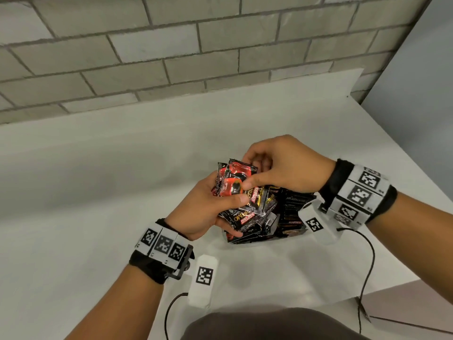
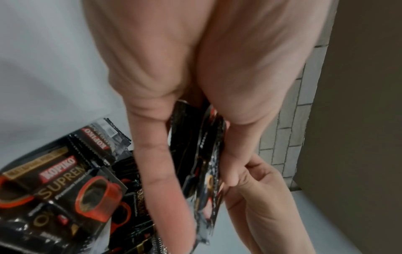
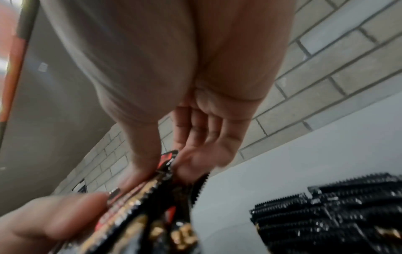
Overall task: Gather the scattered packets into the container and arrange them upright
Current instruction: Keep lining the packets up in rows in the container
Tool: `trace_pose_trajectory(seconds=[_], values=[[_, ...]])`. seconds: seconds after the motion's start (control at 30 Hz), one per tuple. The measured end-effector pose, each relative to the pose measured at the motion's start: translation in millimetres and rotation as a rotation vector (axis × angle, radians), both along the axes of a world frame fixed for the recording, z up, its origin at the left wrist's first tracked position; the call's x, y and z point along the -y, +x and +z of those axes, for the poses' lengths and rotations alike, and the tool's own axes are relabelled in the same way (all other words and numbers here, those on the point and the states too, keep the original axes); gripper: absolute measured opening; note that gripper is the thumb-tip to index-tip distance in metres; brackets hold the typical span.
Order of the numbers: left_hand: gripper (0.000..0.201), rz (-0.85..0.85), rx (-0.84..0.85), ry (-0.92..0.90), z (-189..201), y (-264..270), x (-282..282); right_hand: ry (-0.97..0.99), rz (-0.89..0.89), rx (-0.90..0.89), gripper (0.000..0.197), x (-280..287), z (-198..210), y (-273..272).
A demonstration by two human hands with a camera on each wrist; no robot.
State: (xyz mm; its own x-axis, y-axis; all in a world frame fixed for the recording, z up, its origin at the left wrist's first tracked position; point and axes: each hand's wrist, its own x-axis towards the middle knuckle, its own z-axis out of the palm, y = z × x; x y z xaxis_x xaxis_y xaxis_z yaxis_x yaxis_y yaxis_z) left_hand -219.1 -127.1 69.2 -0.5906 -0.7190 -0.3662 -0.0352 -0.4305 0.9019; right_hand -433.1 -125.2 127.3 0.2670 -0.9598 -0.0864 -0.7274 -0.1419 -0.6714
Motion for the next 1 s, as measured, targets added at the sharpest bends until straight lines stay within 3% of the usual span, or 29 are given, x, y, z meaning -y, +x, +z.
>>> trace_pose_trajectory(seconds=[0.3, 0.47, 0.73, 1.0], values=[[0.061, 0.015, -0.043, -0.004, -2, -3, 1, 0.076, -0.125, 0.209, 0.02, -1, -11, -12], [0.057, 0.086, -0.066, 0.042, -3, -2, 1, 0.039, -0.118, 0.16, 0.033, -6, -10, -15], [0.055, 0.241, -0.008, 0.0, 0, 25, 12, 0.041, -0.24, 0.305, 0.039, -12, -14, -30], [0.051, 0.302, -0.014, -0.011, -4, 48, 14, 0.011, -0.137, -0.241, 0.023, -6, -32, -35]])
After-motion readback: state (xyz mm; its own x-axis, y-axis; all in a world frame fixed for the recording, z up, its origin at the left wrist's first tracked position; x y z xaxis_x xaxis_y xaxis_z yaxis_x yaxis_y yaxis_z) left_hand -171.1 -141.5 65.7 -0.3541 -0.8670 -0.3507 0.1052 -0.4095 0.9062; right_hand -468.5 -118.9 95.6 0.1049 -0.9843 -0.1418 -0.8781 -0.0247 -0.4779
